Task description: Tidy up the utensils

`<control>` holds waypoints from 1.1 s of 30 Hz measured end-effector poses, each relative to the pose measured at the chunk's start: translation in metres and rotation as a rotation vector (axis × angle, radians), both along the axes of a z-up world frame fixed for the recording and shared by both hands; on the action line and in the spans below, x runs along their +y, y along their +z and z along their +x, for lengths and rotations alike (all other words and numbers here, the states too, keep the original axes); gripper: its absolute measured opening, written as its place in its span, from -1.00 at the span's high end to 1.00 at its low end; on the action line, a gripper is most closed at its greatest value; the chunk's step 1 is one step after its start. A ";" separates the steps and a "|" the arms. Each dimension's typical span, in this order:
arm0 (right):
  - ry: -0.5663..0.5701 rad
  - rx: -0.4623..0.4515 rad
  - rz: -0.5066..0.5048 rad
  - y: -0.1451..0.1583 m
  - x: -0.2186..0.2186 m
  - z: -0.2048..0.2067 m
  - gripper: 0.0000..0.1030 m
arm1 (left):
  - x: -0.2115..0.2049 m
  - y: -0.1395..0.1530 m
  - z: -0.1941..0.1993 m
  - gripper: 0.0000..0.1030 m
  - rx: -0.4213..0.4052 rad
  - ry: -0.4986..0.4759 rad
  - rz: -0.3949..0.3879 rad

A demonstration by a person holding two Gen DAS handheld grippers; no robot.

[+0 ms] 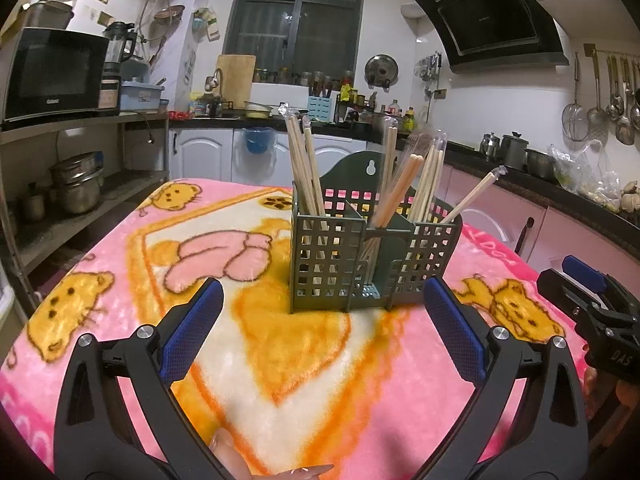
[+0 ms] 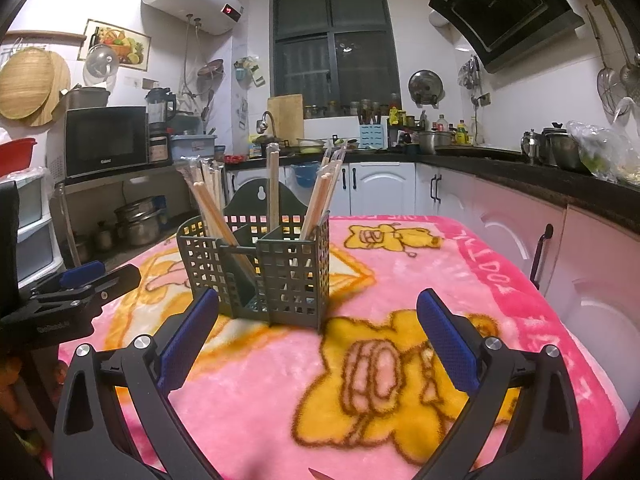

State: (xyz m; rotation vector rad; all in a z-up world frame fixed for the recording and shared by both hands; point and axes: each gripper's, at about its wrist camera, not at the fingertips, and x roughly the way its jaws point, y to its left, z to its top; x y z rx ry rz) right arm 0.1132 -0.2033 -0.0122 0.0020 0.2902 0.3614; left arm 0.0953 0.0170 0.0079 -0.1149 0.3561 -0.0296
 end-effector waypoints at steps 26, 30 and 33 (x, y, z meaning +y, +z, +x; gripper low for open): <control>-0.003 0.001 0.001 -0.001 -0.001 0.001 -0.87 | -0.001 0.002 -0.001 -0.79 0.000 0.000 0.005; -0.003 -0.001 0.002 -0.001 -0.001 0.000 -0.87 | 0.000 0.002 -0.001 -0.79 -0.004 0.001 0.003; -0.003 0.000 0.001 -0.001 -0.001 0.000 -0.87 | 0.000 0.003 -0.001 -0.79 -0.003 0.003 0.004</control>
